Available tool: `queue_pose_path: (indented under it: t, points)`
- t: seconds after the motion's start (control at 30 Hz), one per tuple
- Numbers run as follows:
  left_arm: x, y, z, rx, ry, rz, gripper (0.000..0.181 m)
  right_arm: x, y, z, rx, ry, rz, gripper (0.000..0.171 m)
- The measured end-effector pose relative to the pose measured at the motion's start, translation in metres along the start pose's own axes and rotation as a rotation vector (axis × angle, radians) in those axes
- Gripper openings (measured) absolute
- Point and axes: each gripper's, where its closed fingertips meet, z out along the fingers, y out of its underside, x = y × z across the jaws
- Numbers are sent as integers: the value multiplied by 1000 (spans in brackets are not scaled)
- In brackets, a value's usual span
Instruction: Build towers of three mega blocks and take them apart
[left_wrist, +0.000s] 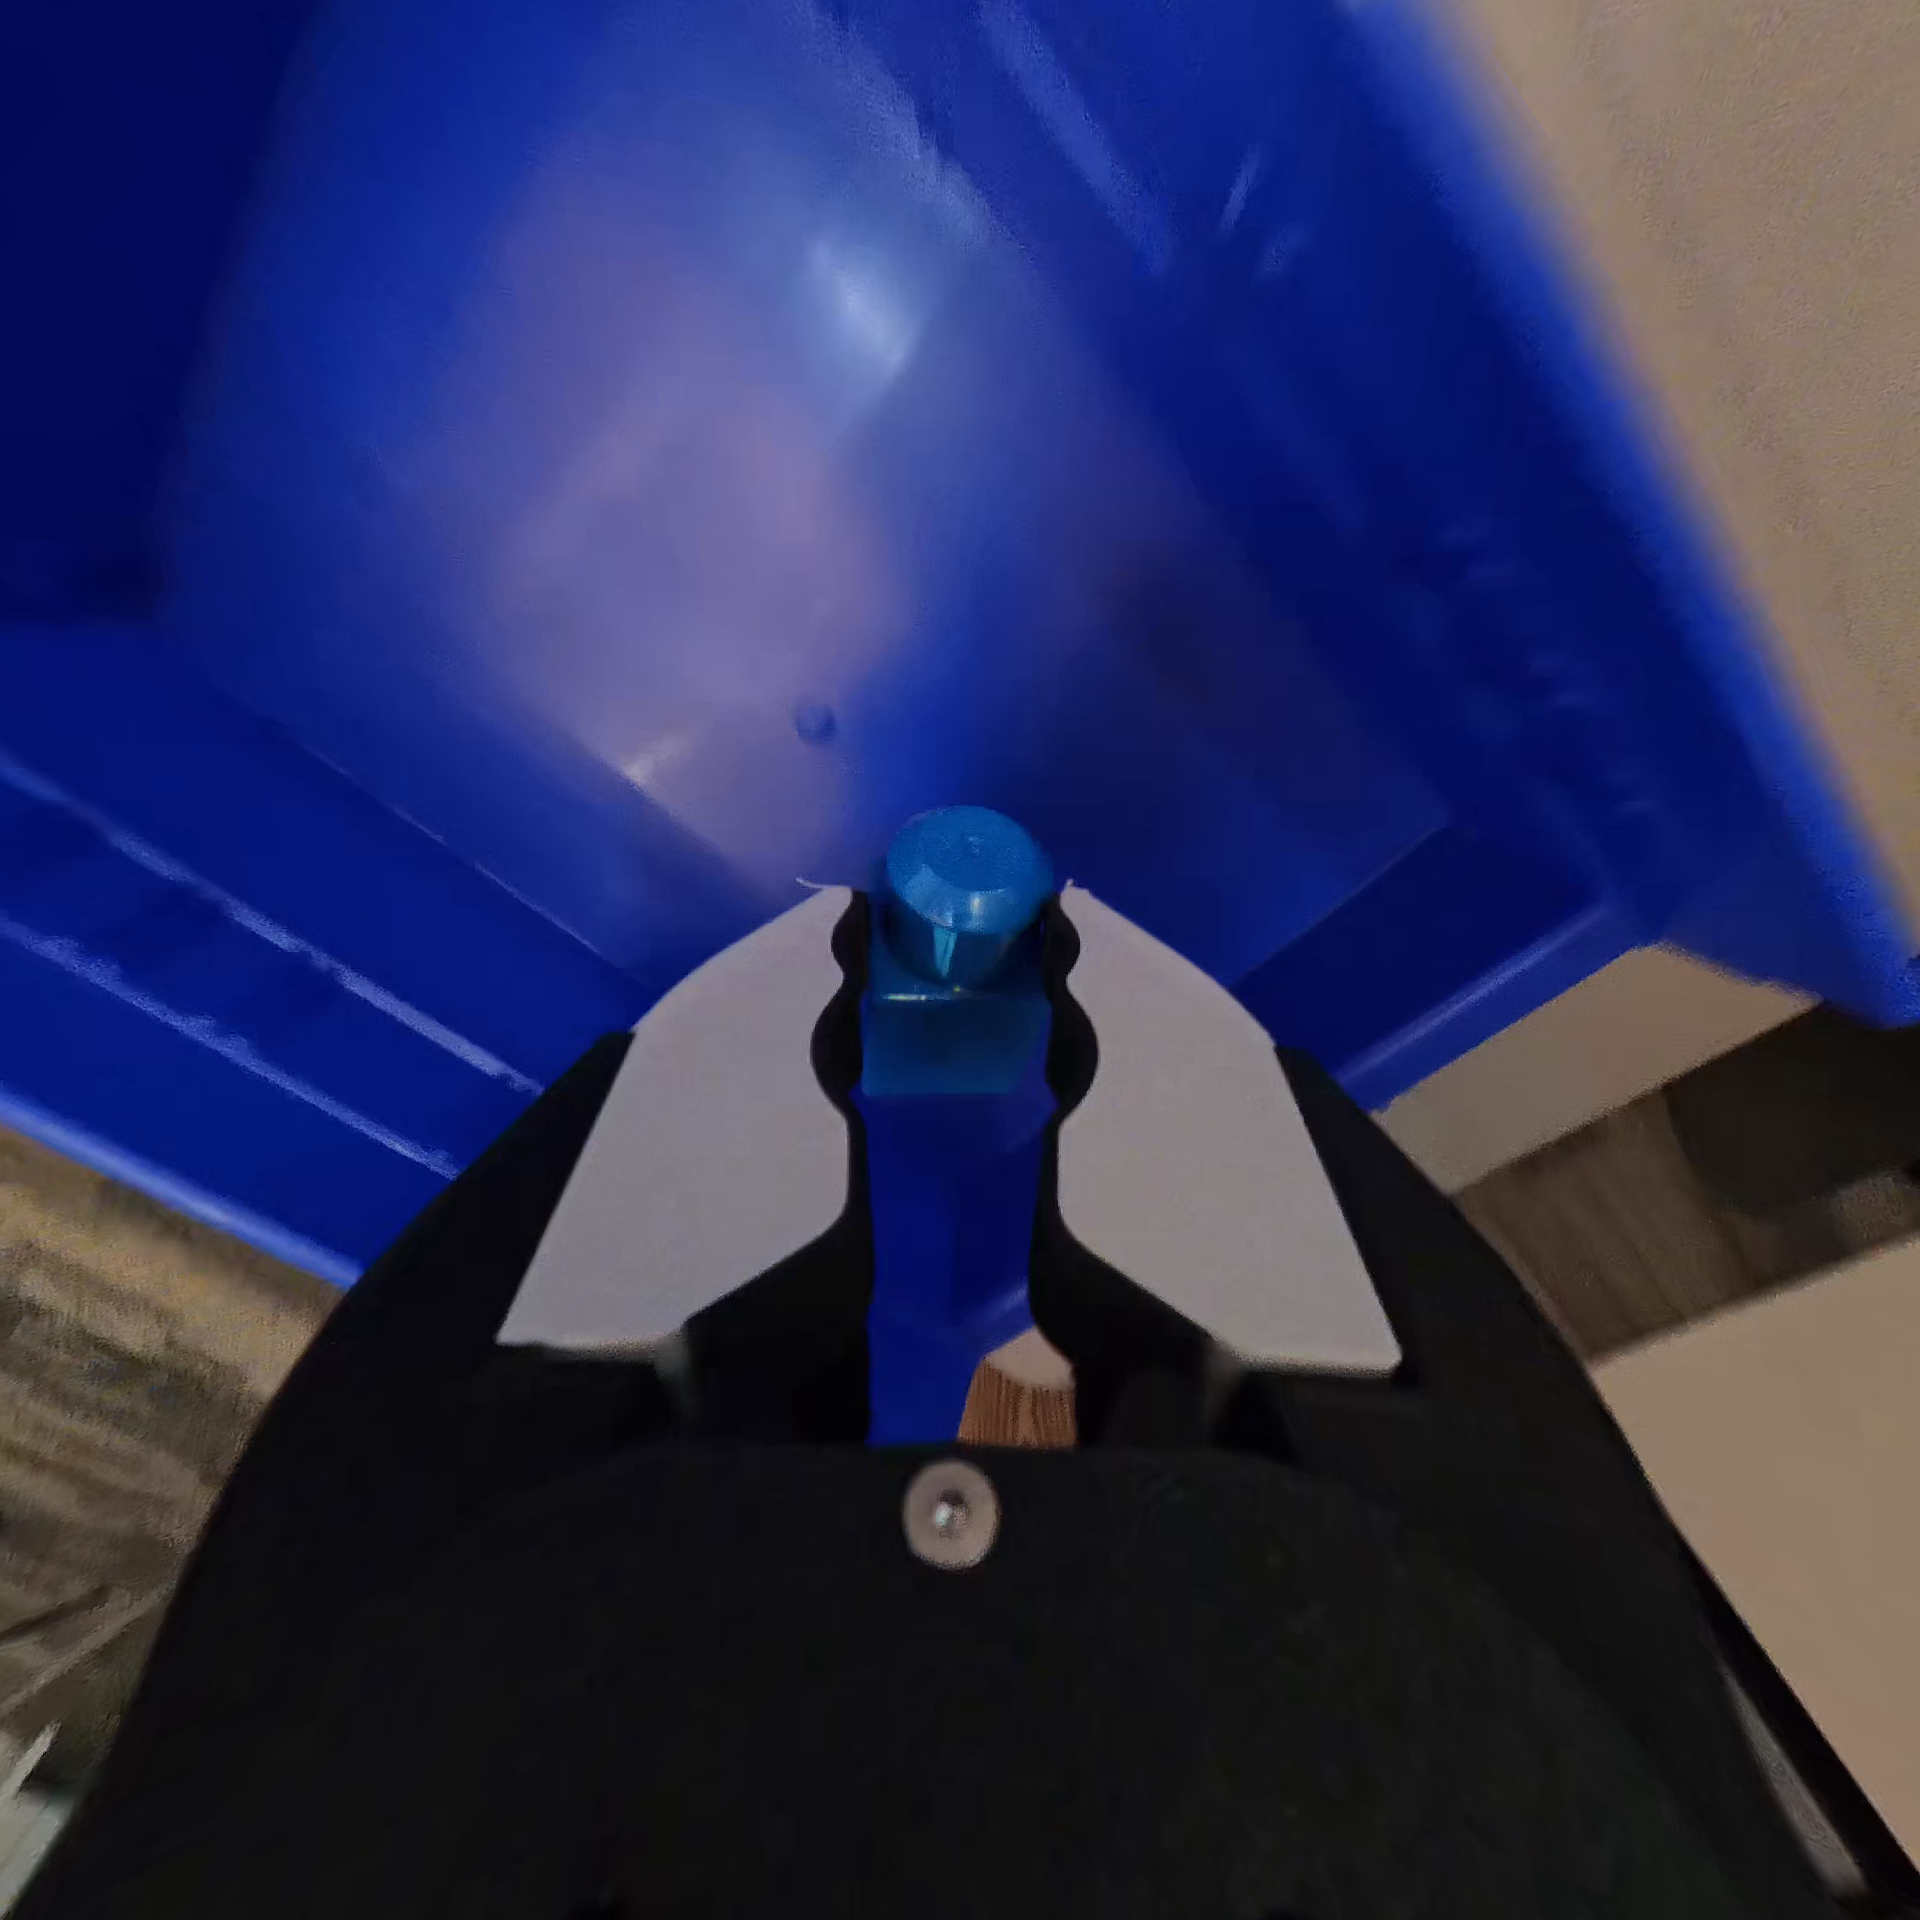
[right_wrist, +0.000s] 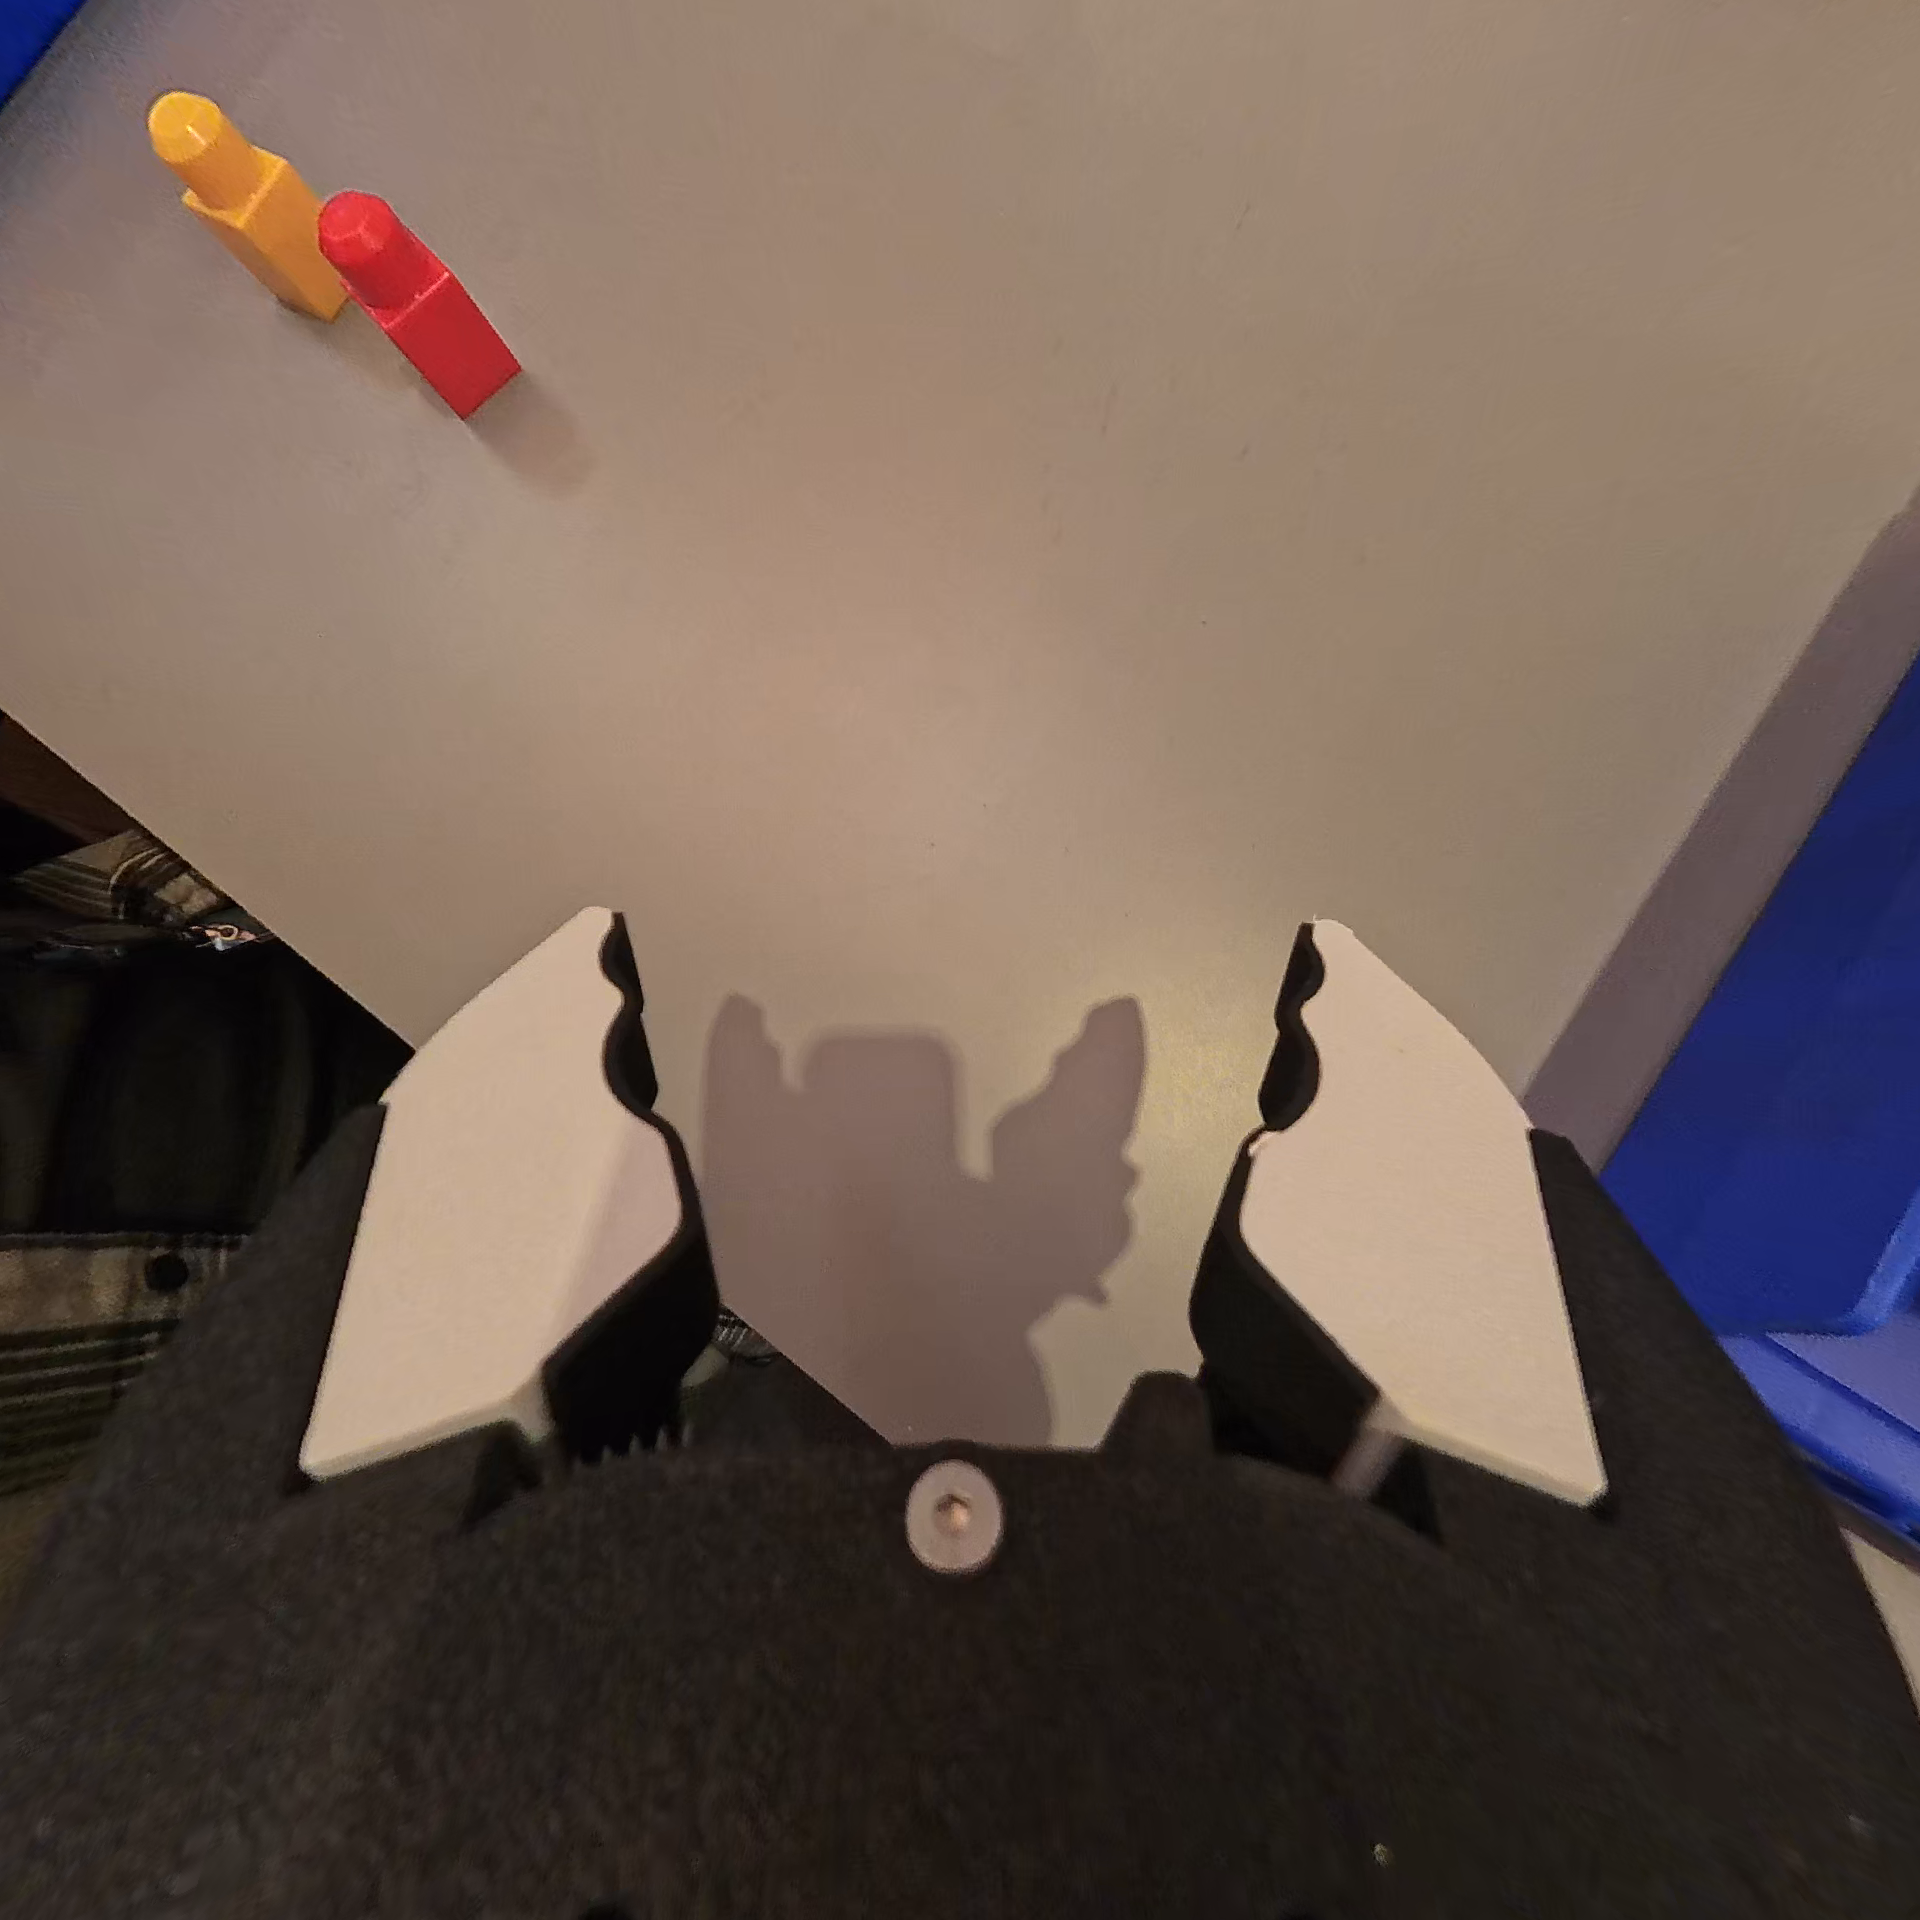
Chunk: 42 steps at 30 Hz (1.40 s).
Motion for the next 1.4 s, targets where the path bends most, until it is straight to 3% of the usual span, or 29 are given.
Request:
queue_pose_path:
  t: [0.2, 0.33, 0.5, 0.67, 0.77, 0.97, 1.4]
  points:
    - [42, -108, -86, 498, -47, 100, 31, 0, 1, -3, 18, -5, 2, 115]
    - [112, -176, -129, 802, 85, 205, 31, -3, 4, -2, 33, -20, 4, 115]
    - [198, -224, -129, 1037, 347, 298, 31, -6, 12, -1, 46, -42, 17, 115]
    - [230, -232, -94, 1196, 434, 364, 31, -6, 22, -7, 54, -45, 28, 114]
    - [228, -225, -76, 1232, 441, 367, 31, -2, 27, -11, 61, -39, 38, 114]
    - [224, -214, -38, 1109, 470, 325, 31, -4, 27, -10, 69, -51, 37, 114]
    - [221, -204, -23, 1008, 542, 478, 31, -8, 26, -11, 64, -54, 13, 113]
